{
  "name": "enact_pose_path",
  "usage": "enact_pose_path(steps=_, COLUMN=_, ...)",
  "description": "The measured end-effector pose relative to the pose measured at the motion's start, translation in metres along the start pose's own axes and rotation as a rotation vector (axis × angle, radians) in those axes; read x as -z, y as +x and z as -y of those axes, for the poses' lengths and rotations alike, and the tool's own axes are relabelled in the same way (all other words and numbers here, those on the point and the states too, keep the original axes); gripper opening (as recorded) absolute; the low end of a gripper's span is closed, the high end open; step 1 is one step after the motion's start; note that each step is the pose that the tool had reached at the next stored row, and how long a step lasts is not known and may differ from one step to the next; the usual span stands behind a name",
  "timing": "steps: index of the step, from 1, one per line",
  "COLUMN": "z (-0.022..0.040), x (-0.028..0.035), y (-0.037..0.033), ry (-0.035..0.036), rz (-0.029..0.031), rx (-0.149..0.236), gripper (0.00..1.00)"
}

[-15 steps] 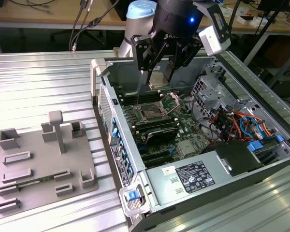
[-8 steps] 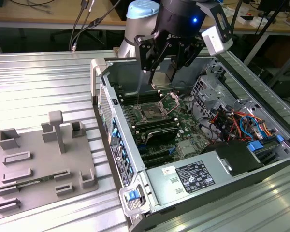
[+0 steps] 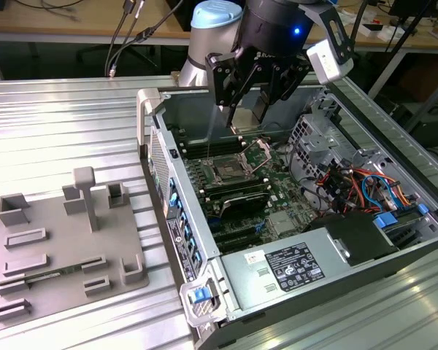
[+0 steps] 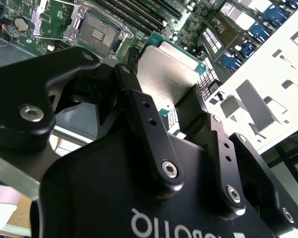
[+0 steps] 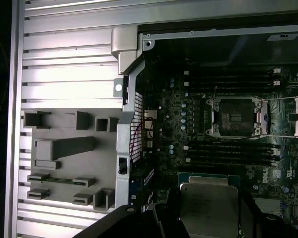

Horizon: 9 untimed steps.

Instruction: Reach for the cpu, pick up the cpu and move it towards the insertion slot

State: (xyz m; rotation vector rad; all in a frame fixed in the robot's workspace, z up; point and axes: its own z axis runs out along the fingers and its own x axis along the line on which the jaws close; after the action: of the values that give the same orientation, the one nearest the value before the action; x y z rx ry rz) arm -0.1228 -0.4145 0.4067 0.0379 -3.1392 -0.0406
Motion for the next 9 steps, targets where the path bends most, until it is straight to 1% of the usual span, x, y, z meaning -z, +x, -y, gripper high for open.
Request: enact_pose_path(steps=9, z=-0.0001, x=-0.0001, y=-0.0001, ry=0.0003, rz=0.0001, rx=0.000, gripper=0.55)
